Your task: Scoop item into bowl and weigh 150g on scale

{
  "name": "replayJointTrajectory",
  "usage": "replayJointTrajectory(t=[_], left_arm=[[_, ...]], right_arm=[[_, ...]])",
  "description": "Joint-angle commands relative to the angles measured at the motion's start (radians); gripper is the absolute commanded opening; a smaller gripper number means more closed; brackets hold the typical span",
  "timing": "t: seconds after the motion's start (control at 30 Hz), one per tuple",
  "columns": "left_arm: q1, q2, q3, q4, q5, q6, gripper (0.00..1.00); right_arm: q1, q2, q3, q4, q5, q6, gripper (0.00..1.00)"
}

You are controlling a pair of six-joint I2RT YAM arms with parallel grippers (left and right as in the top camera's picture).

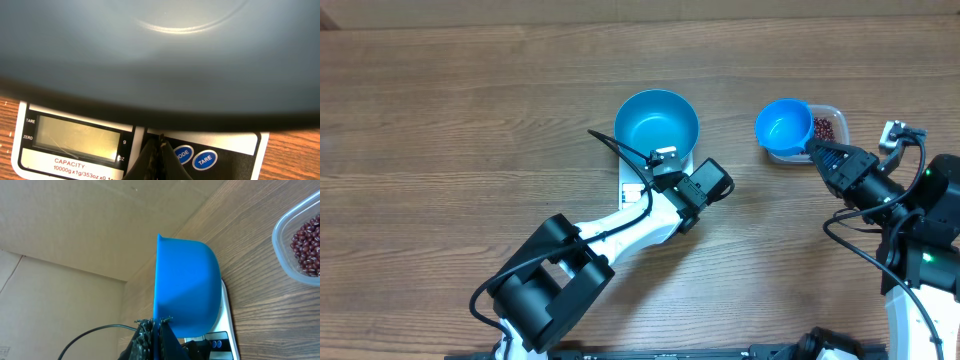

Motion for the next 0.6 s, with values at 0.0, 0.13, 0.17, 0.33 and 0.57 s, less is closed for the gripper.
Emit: replayJointTrajectory(t=[0.0, 0.13, 0.17, 0.33, 0.57], left_arm=[[0.004, 0.033, -0.016, 0.001, 0.021, 0.011, 0.04], [0.008, 0.058, -0.016, 0.003, 0.048, -0.005, 0.04], [0.01, 0.06, -0.016, 0.003, 0.053, -0.007, 0.04], [0.014, 0.06, -0.016, 0.003, 0.062, -0.007, 0.04], [0.014, 0.056, -0.013, 0.004, 0.061, -0.003, 0.04]], right_arm=[[-0.003, -0.009, 0.014, 0.001, -0.016, -0.013, 0.04], [-0.003, -0.009, 0.014, -0.003, -0.016, -0.013, 0.04], [-0.003, -0.009, 0.014, -0.003, -0.016, -0.013, 0.04], [-0.003, -0.009, 0.014, -0.003, -0.016, -0.013, 0.04], [-0.003, -0.009, 0.014, -0.006, -0.016, -0.013, 0.04]])
